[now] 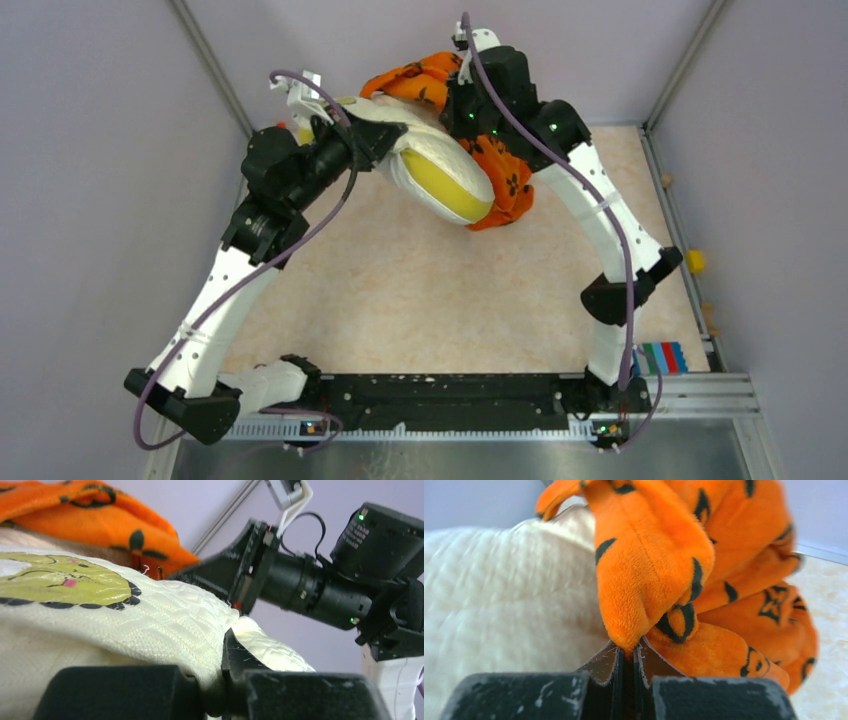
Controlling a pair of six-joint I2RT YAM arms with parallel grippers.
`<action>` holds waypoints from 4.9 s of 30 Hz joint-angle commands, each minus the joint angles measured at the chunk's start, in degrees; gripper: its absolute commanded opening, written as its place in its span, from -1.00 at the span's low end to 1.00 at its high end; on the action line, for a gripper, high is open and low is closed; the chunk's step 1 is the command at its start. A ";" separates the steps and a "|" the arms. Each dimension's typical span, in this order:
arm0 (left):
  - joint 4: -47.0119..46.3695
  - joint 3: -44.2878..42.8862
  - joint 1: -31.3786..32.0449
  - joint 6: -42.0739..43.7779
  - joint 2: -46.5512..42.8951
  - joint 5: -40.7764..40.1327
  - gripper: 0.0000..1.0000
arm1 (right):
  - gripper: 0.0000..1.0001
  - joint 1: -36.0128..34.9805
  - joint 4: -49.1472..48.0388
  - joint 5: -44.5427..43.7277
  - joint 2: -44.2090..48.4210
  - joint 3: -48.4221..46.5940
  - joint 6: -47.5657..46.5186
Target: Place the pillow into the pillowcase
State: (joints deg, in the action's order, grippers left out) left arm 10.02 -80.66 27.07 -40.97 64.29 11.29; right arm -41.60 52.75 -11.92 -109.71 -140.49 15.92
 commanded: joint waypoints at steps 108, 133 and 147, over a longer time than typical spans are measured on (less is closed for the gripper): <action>8.46 52.80 -3.72 -13.61 -10.91 -14.19 -1.00 | -1.00 -21.88 -33.26 6.34 -6.20 26.19 -7.70; 11.46 44.27 -7.56 -3.81 -4.89 -14.91 -0.92 | 0.50 4.03 -37.96 6.37 37.83 83.73 12.97; 24.78 30.03 2.96 7.30 -9.46 -21.83 0.98 | 0.48 24.43 -73.04 30.34 21.05 97.00 23.50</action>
State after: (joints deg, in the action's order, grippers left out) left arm 31.88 -43.62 24.64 -38.24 54.87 -4.56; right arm -17.89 -5.41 11.46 -83.64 -42.74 34.72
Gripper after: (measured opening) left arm 0.988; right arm 0.749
